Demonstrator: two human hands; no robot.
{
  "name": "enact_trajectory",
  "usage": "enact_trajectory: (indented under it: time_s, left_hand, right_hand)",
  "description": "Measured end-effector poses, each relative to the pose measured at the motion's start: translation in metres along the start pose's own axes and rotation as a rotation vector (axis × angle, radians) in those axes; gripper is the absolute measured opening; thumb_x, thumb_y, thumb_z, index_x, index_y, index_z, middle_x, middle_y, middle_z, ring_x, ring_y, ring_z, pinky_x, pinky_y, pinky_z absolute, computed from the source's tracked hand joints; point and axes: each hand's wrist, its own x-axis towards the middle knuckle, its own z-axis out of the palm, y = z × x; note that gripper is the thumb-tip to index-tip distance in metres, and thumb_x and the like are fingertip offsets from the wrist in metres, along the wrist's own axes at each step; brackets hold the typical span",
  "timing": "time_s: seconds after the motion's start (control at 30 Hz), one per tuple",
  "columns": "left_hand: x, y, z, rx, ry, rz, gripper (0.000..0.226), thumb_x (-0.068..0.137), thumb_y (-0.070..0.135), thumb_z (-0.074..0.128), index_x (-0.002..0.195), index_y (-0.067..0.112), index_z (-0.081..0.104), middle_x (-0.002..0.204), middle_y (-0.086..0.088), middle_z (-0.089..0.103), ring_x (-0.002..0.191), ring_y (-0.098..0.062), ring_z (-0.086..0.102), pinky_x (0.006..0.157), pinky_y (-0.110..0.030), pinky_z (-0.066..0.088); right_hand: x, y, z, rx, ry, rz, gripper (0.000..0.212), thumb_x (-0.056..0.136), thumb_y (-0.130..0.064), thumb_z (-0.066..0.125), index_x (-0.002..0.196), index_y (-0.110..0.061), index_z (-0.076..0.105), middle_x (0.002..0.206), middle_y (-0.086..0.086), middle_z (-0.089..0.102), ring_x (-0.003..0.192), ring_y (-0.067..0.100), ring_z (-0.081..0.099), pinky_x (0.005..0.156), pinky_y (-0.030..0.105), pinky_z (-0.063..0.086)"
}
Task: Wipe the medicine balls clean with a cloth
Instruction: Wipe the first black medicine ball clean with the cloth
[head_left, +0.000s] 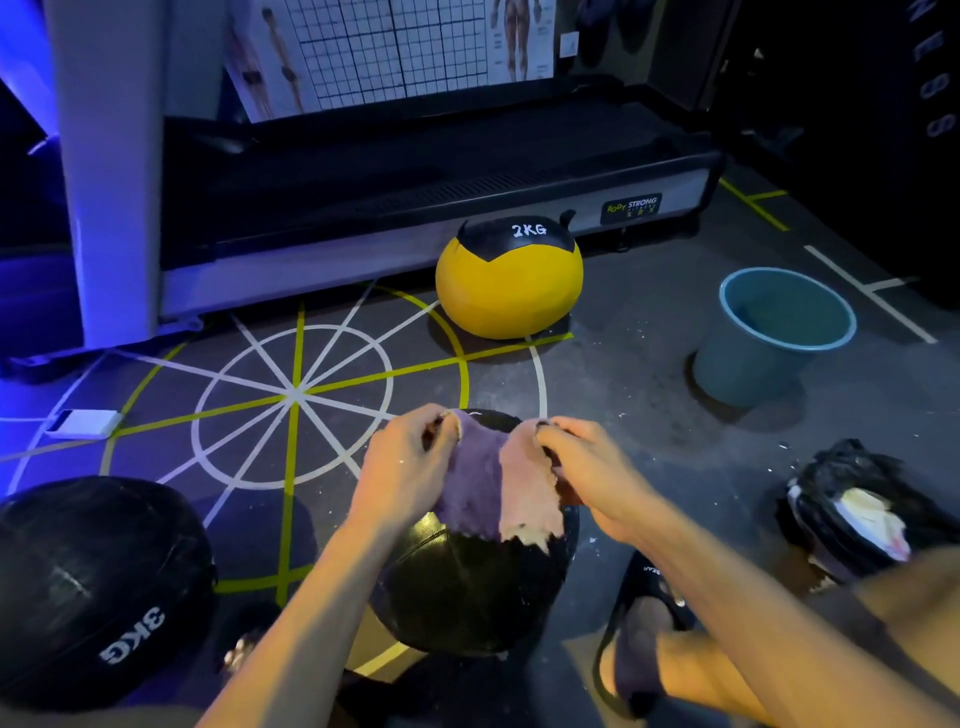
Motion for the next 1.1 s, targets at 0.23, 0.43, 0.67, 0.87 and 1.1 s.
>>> enact_trajectory:
  time_s: [0.23,0.43,0.67,0.87,1.1]
  left_hand:
    - [-0.008,0.035,0.016,0.114,-0.044,0.257,0.017,0.101,0.037,0.058,0.102,0.027,0.072,0.093,0.008,0.073,0.089,-0.012,0.066,0.08,-0.035,0.05]
    - [-0.009,0.028,0.004,-0.739,-0.664,-0.047,0.035,0.107,0.008,0.048,0.137,0.018,0.062,0.13,-0.004,0.07,0.115,-0.024,0.07,0.094,-0.038,0.058]
    - [0.028,-0.067,0.037,0.15,-0.206,0.215,0.059,0.095,0.063,0.042,0.141,0.03,0.058,0.149,0.006,0.05,0.141,-0.019,0.041,0.117,-0.036,0.028]
    - [0.042,-0.116,0.054,0.179,-0.339,0.155,0.063,0.081,0.082,0.032,0.141,0.061,0.029,0.167,0.009,0.024,0.157,-0.019,0.008,0.127,-0.05,0.006]
    - [0.057,-0.127,0.054,0.177,-0.31,0.14,0.07,0.081,0.083,0.029,0.146,0.057,0.03,0.167,0.009,0.024,0.157,-0.018,0.008,0.126,-0.053,0.004]
  right_hand:
    - [-0.014,-0.003,0.006,0.248,-0.11,0.006,0.036,0.1,-0.044,0.061,0.113,-0.013,0.072,0.098,0.01,0.078,0.092,0.021,0.075,0.083,0.039,0.058]
    - [-0.006,0.021,-0.022,0.179,-0.001,-0.012,0.013,0.096,-0.018,0.071,0.107,-0.012,0.075,0.092,0.012,0.077,0.078,0.026,0.071,0.069,0.038,0.053]
    - [0.025,0.055,-0.073,-0.178,0.338,0.011,0.013,0.096,-0.012,0.065,0.092,-0.018,0.075,0.069,-0.004,0.072,0.057,0.006,0.062,0.06,0.028,0.049]
    - [0.055,0.086,-0.049,-0.284,0.445,-0.131,0.03,0.104,-0.021,0.052,0.121,-0.034,0.073,0.107,-0.02,0.076,0.055,-0.005,0.06,0.063,0.022,0.051]
    - [0.042,0.14,0.055,-0.381,0.535,-0.367,0.038,0.108,-0.021,0.05,0.145,-0.027,0.057,0.138,-0.009,0.065,0.116,0.014,0.068,0.104,0.03,0.051]
